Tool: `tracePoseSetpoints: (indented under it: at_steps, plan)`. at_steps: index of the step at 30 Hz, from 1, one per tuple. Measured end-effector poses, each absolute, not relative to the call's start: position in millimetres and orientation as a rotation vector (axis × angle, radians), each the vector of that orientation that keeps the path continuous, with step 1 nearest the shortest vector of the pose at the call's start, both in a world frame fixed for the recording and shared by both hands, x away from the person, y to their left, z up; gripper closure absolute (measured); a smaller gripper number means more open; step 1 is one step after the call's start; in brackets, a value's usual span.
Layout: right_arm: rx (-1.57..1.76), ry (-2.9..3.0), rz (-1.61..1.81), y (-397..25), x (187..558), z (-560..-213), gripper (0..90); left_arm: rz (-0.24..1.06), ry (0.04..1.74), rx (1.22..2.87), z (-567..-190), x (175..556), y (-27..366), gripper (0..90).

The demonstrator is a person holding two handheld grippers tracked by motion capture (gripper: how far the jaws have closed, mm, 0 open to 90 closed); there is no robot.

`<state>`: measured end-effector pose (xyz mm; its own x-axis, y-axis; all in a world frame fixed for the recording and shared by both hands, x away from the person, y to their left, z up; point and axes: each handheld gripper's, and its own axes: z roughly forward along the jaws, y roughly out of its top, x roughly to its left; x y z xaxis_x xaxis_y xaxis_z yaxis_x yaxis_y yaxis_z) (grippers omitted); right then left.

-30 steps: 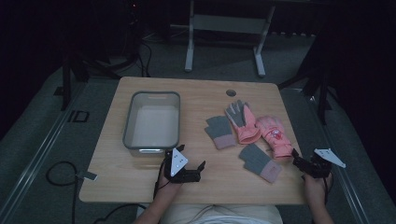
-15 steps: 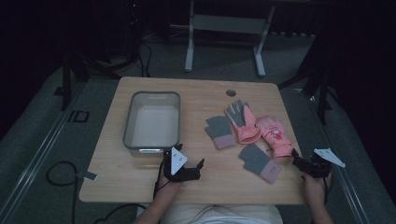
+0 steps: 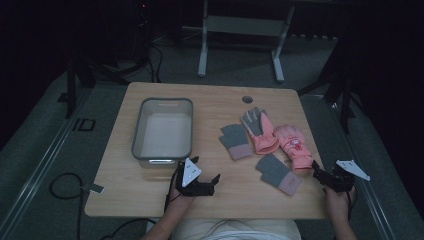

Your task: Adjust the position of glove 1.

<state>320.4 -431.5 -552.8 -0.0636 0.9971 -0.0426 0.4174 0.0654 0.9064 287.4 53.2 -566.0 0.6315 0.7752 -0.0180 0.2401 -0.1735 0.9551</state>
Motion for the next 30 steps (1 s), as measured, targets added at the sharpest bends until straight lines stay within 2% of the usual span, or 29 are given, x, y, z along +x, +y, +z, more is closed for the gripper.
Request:
tracePoseSetpoints:
  at_steps: [6, 17, 24, 30]
  plan:
    - [1.45, 1.599, 0.96, -429, 322, -552, 12.5, 0.541, 0.799, 1.765, -566, 288, 51, 3.0]
    - [1.382, 1.673, 0.907, -412, 328, -531, 12.6, 0.575, 0.775, 1.835, -565, 285, 45, 5.1]
    - [1.342, 1.681, 0.921, -398, 334, -506, 11.4, 0.544, 0.798, 1.834, -565, 288, 47, 5.1]
    - [1.321, 1.735, 0.948, -378, 345, -481, 14.1, 0.558, 0.779, 1.851, -565, 286, 44, 5.1]
